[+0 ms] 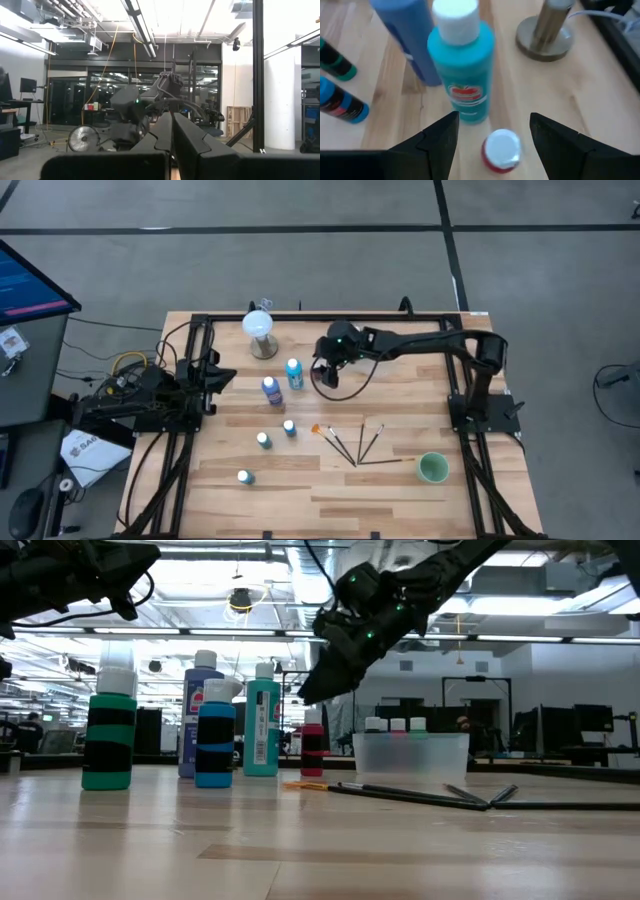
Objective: Pick & Place Paint Supplies
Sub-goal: Put the small dark red paint bottle into the transparent bin
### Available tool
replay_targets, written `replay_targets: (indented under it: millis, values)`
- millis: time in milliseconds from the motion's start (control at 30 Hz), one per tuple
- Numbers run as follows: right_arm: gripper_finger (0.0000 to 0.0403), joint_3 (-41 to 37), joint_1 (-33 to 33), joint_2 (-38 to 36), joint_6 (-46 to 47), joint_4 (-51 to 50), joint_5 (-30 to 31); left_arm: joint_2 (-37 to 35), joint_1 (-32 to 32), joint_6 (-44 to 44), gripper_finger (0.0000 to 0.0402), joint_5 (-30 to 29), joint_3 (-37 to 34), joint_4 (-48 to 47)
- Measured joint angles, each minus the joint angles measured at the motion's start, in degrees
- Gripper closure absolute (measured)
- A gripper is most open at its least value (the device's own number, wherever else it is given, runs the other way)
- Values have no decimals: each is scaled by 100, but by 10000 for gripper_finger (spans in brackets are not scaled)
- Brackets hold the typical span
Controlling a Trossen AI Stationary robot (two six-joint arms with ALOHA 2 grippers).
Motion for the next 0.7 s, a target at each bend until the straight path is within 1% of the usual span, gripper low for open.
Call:
replay_targets:
  millis: [333, 700]
  values:
    - [167, 24, -25, 262, 15, -42, -52, 0, -2, -2, 400, -2, -2, 2]
    - [204, 24, -88, 247, 8, -91, -40, 0, -1, 0, 400, 0, -2, 1]
